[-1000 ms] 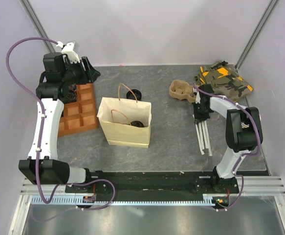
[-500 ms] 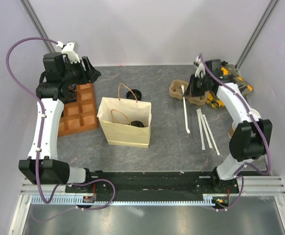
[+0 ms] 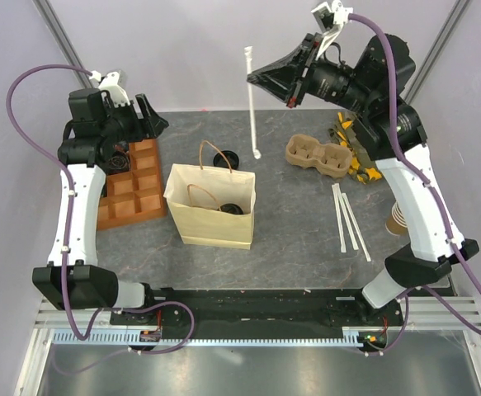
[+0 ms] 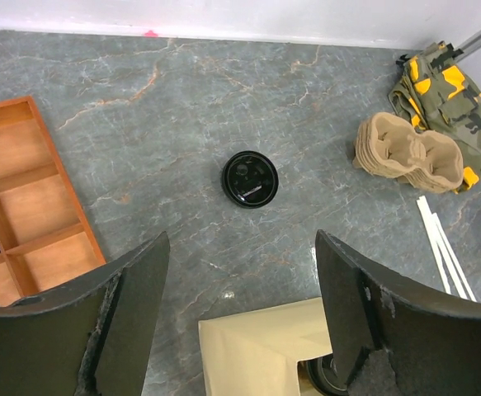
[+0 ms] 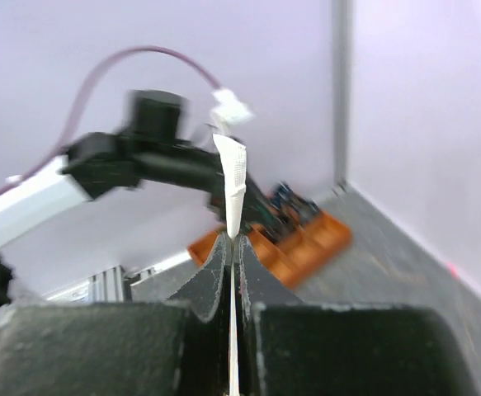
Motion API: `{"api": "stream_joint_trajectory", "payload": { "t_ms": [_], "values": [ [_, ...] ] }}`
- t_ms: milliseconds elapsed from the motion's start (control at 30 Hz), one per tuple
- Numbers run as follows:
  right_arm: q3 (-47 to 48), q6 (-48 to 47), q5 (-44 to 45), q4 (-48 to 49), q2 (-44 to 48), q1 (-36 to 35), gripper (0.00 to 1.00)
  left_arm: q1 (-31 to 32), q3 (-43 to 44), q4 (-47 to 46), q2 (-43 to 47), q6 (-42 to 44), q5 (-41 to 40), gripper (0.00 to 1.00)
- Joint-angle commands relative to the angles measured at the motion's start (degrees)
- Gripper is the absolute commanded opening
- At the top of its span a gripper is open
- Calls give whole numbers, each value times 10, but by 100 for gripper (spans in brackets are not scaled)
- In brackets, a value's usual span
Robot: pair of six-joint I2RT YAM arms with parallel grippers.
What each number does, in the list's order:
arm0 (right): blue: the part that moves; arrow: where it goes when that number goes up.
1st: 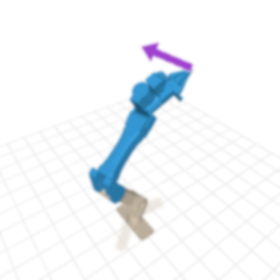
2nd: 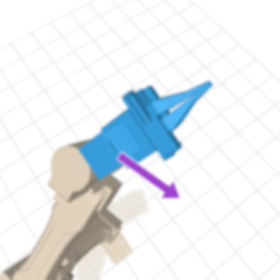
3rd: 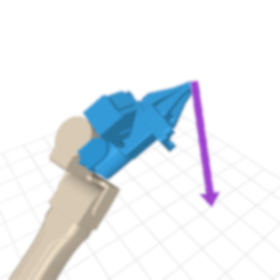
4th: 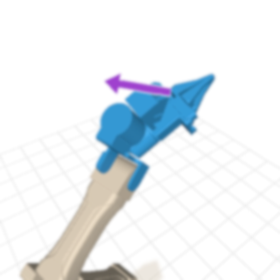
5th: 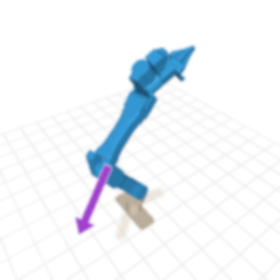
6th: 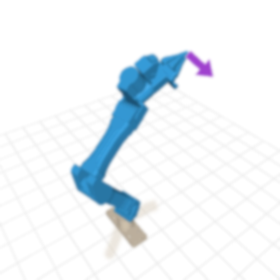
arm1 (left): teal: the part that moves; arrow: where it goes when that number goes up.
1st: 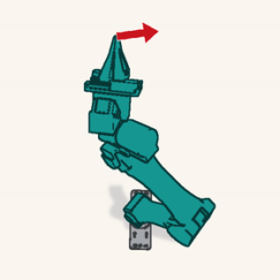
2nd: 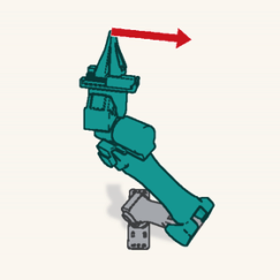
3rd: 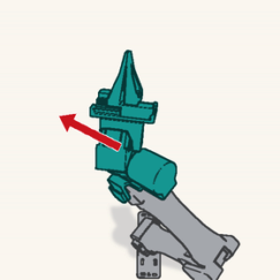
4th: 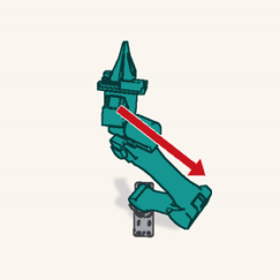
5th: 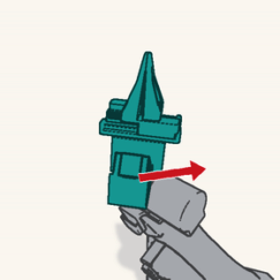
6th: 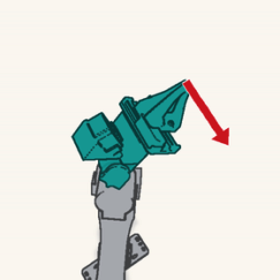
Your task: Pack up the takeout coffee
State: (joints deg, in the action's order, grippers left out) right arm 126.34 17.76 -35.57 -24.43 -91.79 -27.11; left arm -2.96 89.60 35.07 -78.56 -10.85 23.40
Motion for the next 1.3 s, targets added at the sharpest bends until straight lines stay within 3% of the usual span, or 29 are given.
{"api": "stream_joint_trajectory", "payload": {
  "t_ms": [0, 233, 567, 1133, 1200, 1267],
  "values": [
    [24, -54, -27, 53, -27, -57, 0, -11, 8, -12, -3, -26, 29, 79],
    [-47, -191, -42, 44, -16, -137, 0, -18, -9, -12, 23, -16, 21, 79],
    [-160, -314, -31, 9, -22, -178, 0, -19, -28, -11, 39, -8, 16, 79],
    [-307, -281, -13, 24, -9, -199, 1, -26, -32, -10, 26, 4, 30, 80],
    [-316, -280, -14, 24, -8, -203, 3, -27, -32, -9, 26, 6, 30, 80],
    [-318, -276, -14, 24, -10, -206, 14, -28, -33, -6, 27, 8, 30, 80]
  ]
}}
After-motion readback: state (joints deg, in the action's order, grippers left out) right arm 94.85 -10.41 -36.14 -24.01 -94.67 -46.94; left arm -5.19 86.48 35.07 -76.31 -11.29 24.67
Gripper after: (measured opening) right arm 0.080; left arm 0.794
